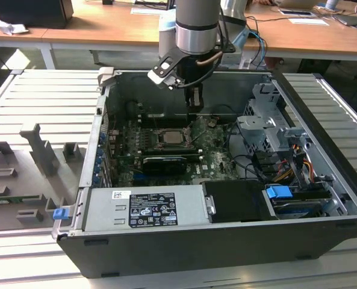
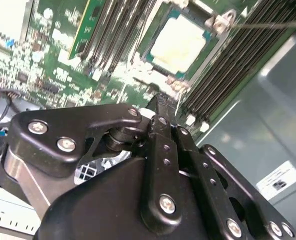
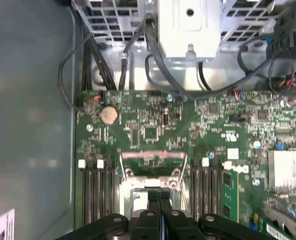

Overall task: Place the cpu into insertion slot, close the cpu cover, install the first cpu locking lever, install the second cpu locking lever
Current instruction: 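Close the cpu cover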

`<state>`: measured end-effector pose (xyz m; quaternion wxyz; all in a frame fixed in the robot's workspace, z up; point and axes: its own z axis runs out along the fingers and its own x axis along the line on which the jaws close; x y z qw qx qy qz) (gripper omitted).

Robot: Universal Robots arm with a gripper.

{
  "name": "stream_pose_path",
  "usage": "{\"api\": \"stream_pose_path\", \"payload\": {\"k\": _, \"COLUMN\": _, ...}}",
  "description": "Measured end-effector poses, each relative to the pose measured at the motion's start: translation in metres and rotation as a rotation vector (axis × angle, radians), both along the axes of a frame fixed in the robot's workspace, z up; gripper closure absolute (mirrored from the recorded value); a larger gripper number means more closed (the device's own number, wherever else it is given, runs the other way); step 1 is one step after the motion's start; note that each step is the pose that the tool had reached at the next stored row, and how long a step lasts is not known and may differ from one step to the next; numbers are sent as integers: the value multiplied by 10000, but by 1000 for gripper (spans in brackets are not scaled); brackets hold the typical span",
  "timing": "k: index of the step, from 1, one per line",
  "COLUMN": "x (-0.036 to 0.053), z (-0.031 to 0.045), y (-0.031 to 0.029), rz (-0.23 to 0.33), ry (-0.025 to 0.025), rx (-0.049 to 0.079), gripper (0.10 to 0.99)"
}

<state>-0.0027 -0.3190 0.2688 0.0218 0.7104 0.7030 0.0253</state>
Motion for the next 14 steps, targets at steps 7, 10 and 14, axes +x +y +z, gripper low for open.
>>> {"api": "stream_pose_path", "payload": {"k": 7, "x": 109, "z": 91, "y": 0, "rz": 1, "ry": 10, "rx": -11, "gripper": 980}}
{"api": "stream_pose_path", "payload": {"k": 10, "x": 162, "z": 92, "y": 1, "rz": 1, "ry": 16, "rx": -13, "gripper": 980}}
{"api": "stream_pose_path", "payload": {"k": 14, "x": 233, "z": 91, "y": 1, "rz": 1, "ry": 25, "rx": -11, "gripper": 980}}
